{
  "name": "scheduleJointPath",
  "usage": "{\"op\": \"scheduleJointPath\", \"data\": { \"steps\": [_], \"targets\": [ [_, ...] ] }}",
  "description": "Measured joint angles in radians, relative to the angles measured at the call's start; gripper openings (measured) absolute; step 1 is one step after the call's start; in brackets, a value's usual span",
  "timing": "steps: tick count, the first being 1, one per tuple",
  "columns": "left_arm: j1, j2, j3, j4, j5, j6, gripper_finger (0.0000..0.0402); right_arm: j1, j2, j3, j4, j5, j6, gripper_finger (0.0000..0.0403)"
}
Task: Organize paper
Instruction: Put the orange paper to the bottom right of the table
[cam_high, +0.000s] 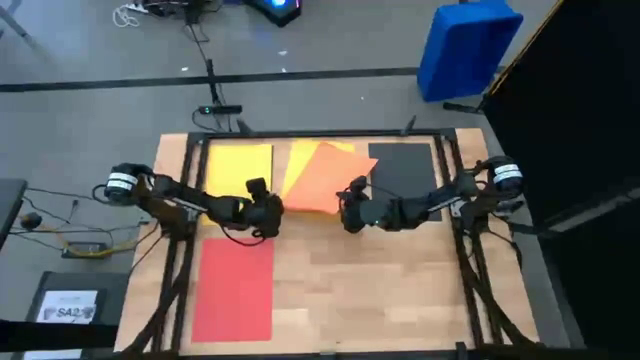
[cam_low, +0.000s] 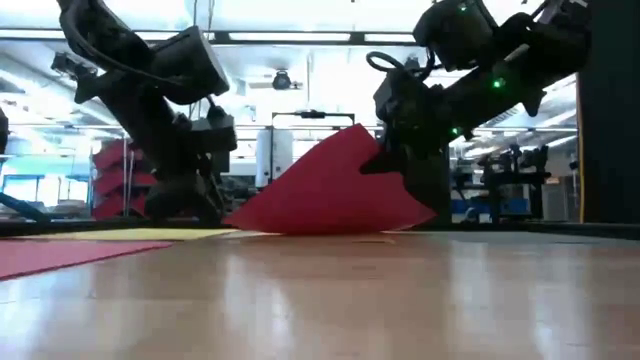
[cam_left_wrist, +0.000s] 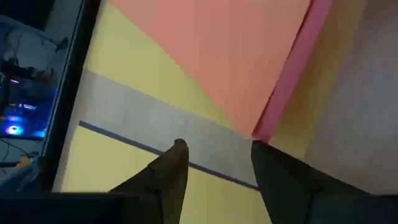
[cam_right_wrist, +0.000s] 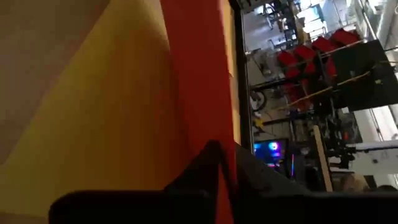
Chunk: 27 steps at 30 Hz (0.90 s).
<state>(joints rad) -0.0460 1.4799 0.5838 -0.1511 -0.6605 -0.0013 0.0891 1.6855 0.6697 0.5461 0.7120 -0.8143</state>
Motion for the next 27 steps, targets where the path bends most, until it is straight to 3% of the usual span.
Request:
{"op": "scheduleJointPath", "data": {
  "steps": [27],
  "targets": [
    [0.0, 0.0, 0.0, 0.157, -0.002, 0.023, 0.0158, 0.0, 0.0, 0.0, -0.001, 0.001, 0.0, 0.0]
  ]
}}
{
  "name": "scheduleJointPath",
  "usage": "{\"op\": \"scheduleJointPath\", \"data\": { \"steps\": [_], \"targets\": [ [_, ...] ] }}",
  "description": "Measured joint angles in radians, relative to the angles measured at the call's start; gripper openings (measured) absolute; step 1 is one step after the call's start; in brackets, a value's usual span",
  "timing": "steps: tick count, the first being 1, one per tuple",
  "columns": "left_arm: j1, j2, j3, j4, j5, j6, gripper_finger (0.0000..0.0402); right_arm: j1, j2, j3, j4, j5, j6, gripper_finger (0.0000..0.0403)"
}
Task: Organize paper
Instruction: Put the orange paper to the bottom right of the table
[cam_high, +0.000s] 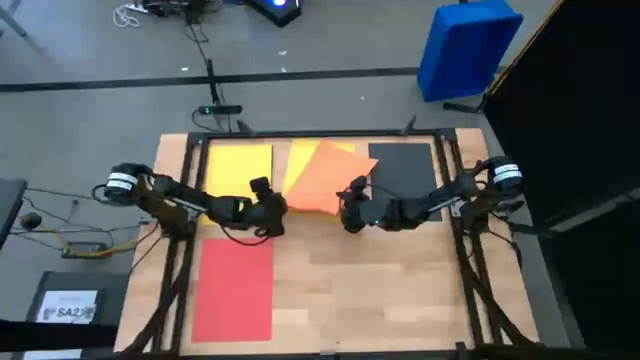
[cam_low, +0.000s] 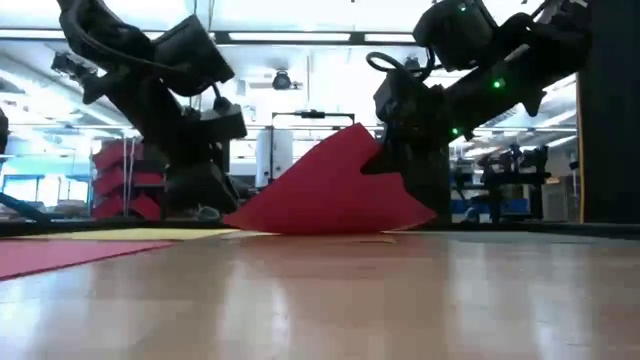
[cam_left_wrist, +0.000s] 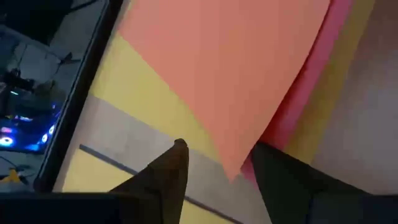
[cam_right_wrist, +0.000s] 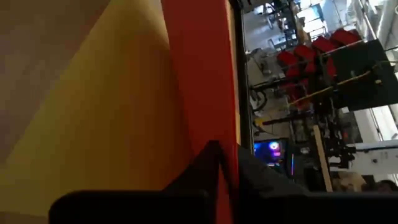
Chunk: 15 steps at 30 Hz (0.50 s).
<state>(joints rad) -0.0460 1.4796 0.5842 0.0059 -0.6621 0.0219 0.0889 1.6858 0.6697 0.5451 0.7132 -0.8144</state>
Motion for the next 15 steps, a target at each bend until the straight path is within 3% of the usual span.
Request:
{"op": "scheduleJointPath", "data": {
  "steps": [15],
  "targets": [
    [-0.017, 0.0, 0.0, 0.134, 0.013, 0.028, 0.0158, 0.0, 0.0, 0.0, 0.0, 0.0, 0.0, 0.0]
  ]
}}
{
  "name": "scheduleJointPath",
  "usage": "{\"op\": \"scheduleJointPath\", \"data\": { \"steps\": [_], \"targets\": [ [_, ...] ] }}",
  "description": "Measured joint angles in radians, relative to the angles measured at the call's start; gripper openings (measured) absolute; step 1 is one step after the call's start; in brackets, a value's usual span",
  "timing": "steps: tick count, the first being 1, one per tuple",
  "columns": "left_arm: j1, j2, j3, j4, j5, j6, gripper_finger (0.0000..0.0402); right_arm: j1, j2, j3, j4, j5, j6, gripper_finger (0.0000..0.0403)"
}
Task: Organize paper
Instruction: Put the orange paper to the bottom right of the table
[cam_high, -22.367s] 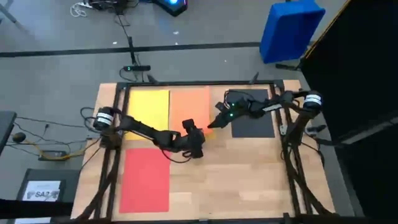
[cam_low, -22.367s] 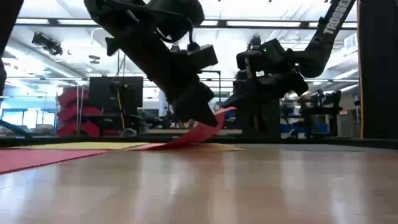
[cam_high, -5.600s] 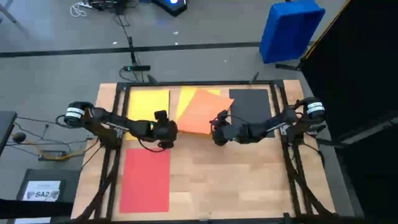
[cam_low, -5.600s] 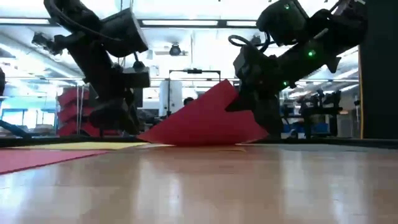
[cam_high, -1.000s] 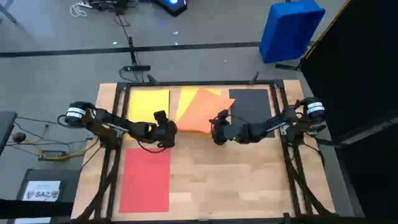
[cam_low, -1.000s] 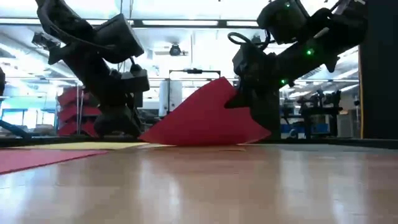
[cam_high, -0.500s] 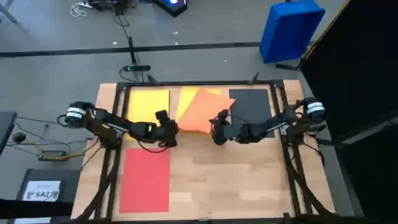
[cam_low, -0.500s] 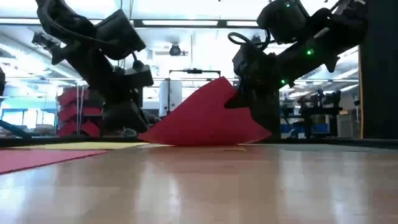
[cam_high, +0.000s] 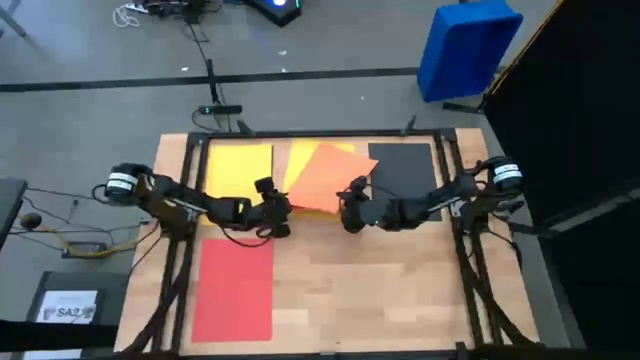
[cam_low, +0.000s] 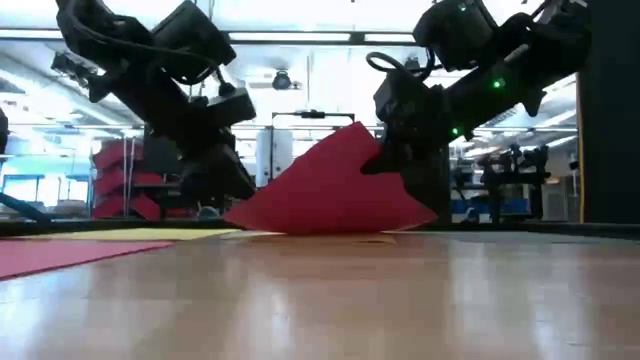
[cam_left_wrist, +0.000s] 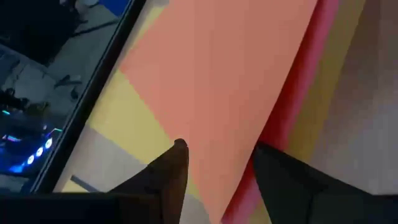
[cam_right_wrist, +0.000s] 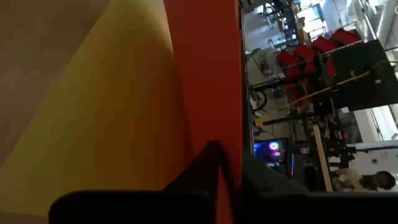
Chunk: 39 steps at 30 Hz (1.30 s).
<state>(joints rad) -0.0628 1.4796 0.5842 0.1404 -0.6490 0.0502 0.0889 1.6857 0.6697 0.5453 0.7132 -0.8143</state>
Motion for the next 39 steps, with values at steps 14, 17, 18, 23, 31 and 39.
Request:
{"op": "scheduleJointPath", "data": {
  "steps": [14, 17, 18, 23, 31, 39],
  "targets": [
    [0.002, 0.05, 0.027, 0.057, -0.037, 0.05, 0.0158, 0.0, 0.0, 0.0, 0.007, 0.0, 0.0, 0.0],
    [0.004, 0.106, 0.065, 0.058, -0.026, 0.06, 0.0158, 0.0, 0.0, 0.0, 0.008, -0.001, 0.0, 0.0],
    [0.004, 0.119, 0.077, 0.058, -0.026, 0.072, 0.0158, 0.0, 0.0, 0.0, 0.008, -0.001, 0.0, 0.0],
    [0.004, 0.148, 0.105, 0.05, -0.02, 0.08, 0.0158, 0.0, 0.0, 0.0, 0.007, -0.001, 0.0, 0.0],
    [0.004, 0.147, 0.105, 0.049, -0.022, 0.079, 0.0158, 0.0, 0.0, 0.0, 0.006, -0.001, 0.0, 0.0],
    [0.004, 0.147, 0.105, 0.048, -0.043, 0.078, 0.0093, 0.0, 0.0, 0.0, 0.006, -0.001, 0.0, 0.0]
  ]
}}
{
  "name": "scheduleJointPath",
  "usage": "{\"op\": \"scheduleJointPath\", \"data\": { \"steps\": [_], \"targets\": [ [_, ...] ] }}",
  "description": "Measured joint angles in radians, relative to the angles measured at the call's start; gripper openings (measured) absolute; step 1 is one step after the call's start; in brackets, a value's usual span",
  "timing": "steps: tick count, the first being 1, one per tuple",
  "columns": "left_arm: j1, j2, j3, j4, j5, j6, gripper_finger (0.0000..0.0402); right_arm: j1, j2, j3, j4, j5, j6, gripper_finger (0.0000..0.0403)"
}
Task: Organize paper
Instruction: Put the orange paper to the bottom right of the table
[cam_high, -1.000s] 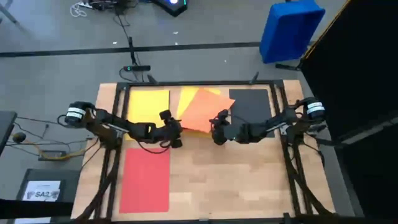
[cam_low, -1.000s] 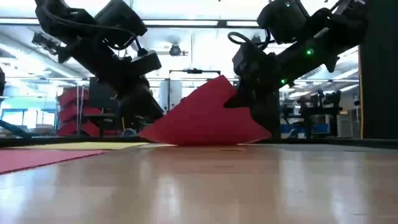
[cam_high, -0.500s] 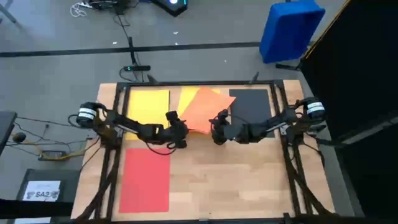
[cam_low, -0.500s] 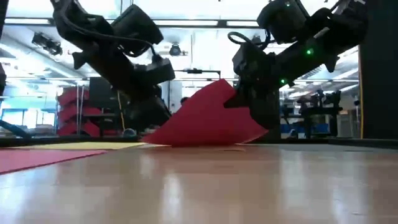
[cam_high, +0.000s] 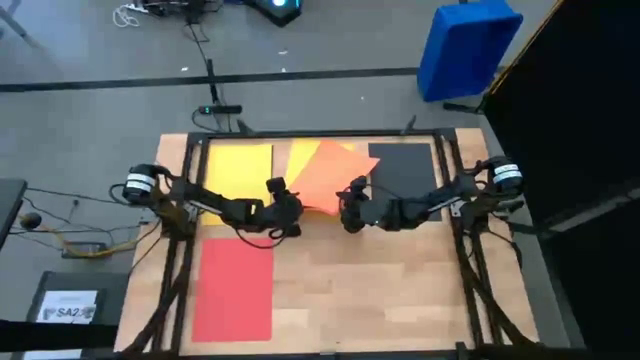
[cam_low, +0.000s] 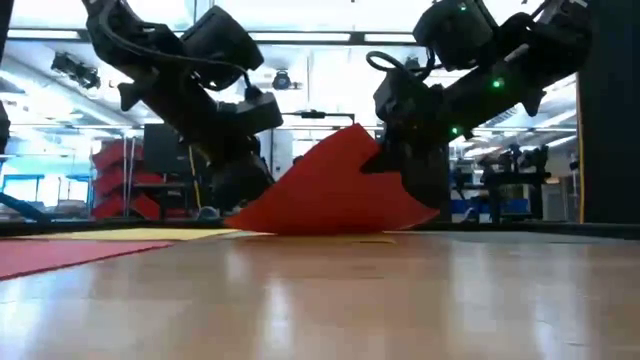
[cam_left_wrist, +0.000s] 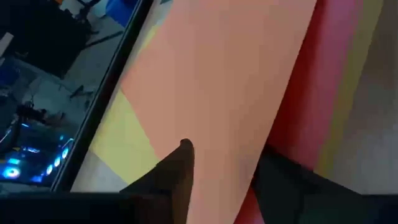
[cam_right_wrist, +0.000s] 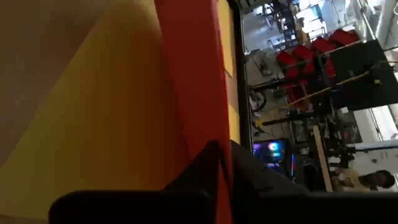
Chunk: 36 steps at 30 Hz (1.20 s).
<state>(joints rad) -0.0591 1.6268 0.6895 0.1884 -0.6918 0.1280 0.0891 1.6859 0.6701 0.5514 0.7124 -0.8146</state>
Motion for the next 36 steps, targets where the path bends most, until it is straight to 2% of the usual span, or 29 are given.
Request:
{"op": "scheduleJointPath", "data": {
  "steps": [9, 16, 19, 25, 36],
  "targets": [
    [0.0, 0.0, 0.0, 0.0, 0.0, 0.0, 0.0006, 0.0, 0.0, 0.0, 0.0, 0.0, 0.0, 0.0],
    [0.0, 0.0, 0.0, -0.005, 0.0, 0.022, 0.0, 0.019, 0.0, 0.0, -0.002, -0.001, 0.0, 0.0],
    [-0.001, -0.002, 0.008, -0.067, 0.0, 0.019, 0.0, 0.04, 0.0, 0.0, -0.018, -0.021, 0.007, 0.0008],
    [-0.002, -0.003, 0.046, -0.198, -0.014, -0.032, 0.0, 0.068, 0.0, 0.0, -0.08, -0.042, 0.145, 0.0063],
    [-0.002, -0.003, 0.114, -0.351, -0.014, -0.057, 0.0, 0.071, -0.039, 0.0, -0.276, -0.266, 0.469, 0.0186]
  ]
}}
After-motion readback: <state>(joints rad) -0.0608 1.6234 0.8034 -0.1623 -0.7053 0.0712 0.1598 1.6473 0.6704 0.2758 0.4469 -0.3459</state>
